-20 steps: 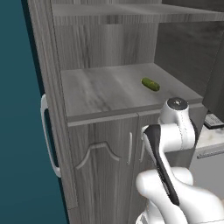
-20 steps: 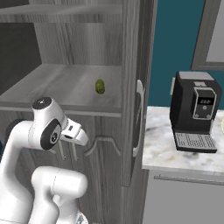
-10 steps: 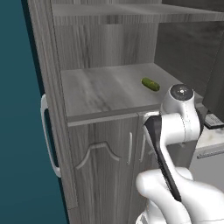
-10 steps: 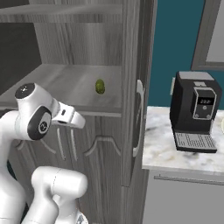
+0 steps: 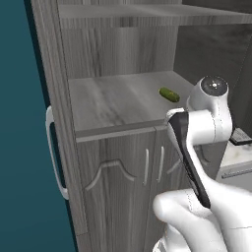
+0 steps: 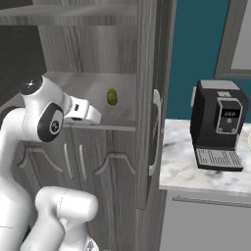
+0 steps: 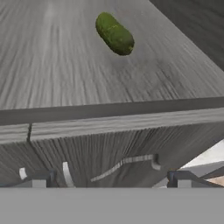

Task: Pick the cucumbers from the cabinet and place them in one bowl. Pick the kiwi from the sink and place it in the other bowl.

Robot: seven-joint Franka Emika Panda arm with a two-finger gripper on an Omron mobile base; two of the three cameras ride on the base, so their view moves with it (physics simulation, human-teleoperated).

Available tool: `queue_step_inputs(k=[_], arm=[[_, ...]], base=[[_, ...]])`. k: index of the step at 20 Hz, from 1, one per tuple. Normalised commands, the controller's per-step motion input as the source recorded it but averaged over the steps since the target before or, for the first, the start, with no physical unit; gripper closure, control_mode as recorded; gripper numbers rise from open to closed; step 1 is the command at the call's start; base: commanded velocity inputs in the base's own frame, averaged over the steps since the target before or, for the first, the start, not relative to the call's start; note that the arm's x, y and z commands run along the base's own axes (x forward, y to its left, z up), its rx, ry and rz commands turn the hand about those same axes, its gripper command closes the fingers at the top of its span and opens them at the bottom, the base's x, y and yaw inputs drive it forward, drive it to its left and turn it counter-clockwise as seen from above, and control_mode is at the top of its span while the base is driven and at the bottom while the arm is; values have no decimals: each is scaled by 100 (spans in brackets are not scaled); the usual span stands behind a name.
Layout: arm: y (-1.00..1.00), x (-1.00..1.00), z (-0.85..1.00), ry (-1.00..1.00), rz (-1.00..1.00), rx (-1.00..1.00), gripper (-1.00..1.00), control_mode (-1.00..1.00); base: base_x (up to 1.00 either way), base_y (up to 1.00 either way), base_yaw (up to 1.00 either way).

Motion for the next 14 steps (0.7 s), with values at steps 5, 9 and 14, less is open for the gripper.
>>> queue_step_inputs(k=[5, 9, 14], arm=[[-23, 72, 21, 10, 9, 4, -100, -100], [-27, 60, 32, 8, 2, 0, -100, -100], [-30, 59, 8, 4, 0, 0, -100, -100]], base=[[0, 0, 0], [0, 0, 0], [0, 0, 0]])
